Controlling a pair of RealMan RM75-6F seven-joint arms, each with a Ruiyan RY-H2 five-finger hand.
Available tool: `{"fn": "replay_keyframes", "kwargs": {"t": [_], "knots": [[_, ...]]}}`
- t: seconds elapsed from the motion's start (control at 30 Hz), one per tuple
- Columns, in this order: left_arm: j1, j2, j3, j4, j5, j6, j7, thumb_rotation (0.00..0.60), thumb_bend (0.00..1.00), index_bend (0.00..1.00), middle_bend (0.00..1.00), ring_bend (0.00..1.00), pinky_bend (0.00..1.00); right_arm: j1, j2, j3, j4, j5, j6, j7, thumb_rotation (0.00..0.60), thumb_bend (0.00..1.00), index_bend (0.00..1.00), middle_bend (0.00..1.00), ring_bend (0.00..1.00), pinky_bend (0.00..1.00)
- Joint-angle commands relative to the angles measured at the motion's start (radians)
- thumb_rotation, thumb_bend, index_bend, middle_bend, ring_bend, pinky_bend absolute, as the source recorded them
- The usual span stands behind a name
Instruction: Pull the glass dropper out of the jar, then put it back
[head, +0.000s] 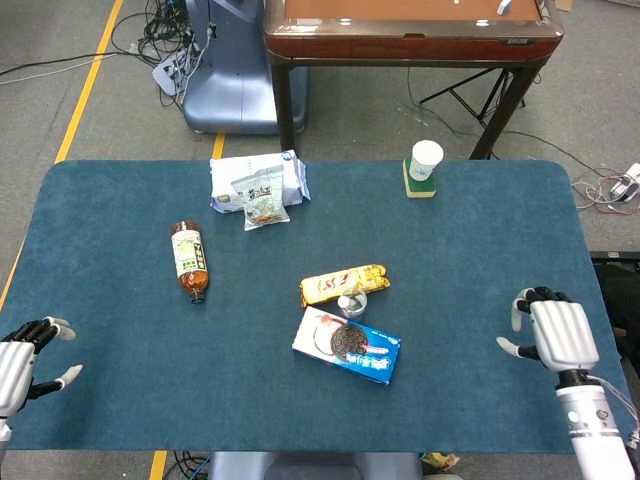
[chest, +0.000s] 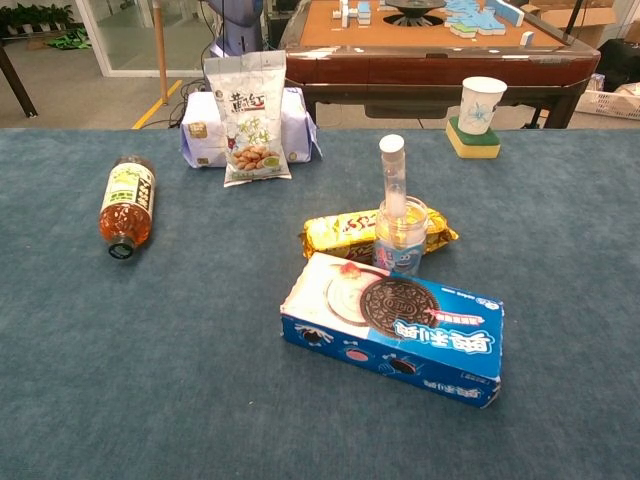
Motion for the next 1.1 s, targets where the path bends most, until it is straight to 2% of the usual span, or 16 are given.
{"fn": "replay_keyframes", "kwargs": {"t": [0.03, 0.4, 0.7, 1.1], "knots": [[-0.001, -0.003, 0.0, 0.001, 0.004, 0.002, 0.001, 0.6, 0.17, 0.43, 0.36, 0.31, 0.45, -0.045, -0.013, -0.017, 0.027, -0.029, 0.06, 0.0, 0.6, 0.06, 0.68, 0.44, 0.31, 0.35], [-0.01, -0.027, 0.001, 0.016, 0.01, -0.005, 0.013, 0.6, 0.17, 0.43, 0.36, 0.3, 0.45, -0.133, -0.046, -0.026, 0.125, -0.127, 0.155, 0.093, 0.6, 0.06, 0.68, 0.44, 0.31, 0.35], [-0.02, -0.036, 0.002, 0.023, 0.002, -0.026, 0.017, 0.6, 0.17, 0.43, 0.36, 0.3, 0.45, -0.146, -0.044, -0.007, 0.165, -0.136, 0.133, 0.154, 0.6, 0.06, 0.68, 0.44, 0.3, 0.35], [-0.033, -0.039, 0.01, 0.023, 0.0, -0.054, 0.01, 0.6, 0.17, 0.43, 0.36, 0.31, 0.45, -0.131, -0.057, 0.013, 0.197, -0.106, 0.054, 0.159, 0.6, 0.06, 0.68, 0.44, 0.31, 0.35]]}}
